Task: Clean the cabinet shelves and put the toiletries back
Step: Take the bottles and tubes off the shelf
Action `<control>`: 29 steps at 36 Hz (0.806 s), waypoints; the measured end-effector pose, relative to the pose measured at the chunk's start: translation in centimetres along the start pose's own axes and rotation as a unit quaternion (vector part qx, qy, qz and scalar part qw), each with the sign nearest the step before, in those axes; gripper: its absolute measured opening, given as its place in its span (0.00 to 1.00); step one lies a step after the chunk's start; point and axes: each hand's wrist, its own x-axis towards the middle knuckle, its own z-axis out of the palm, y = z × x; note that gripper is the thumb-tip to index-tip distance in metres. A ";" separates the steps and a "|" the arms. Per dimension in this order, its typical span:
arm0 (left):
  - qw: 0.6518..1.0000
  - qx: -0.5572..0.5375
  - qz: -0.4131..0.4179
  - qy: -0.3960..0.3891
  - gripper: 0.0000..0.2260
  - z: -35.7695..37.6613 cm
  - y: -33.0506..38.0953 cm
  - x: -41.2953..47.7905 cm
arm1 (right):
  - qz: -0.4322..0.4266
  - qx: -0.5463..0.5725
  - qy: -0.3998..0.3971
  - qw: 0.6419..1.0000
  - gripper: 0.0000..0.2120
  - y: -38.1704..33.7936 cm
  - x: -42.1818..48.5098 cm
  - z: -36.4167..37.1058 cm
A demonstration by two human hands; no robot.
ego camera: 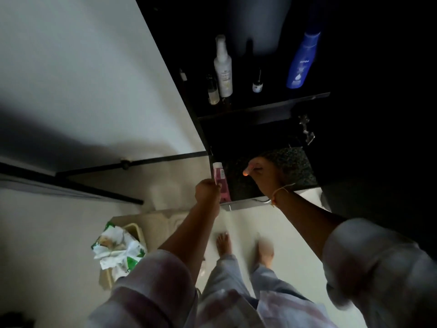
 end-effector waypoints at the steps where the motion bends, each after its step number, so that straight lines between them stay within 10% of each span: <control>1: 1.000 -0.008 -0.001 0.006 0.05 0.0 0.0 0.2 | -0.005 -0.005 0.010 1.000 0.12 0.0 0.0 0.3; 29: 0.984 0.145 0.075 0.065 0.11 3.0 -1.7 8.9 | -0.085 -0.100 -0.016 0.991 0.03 4.0 7.8 7.6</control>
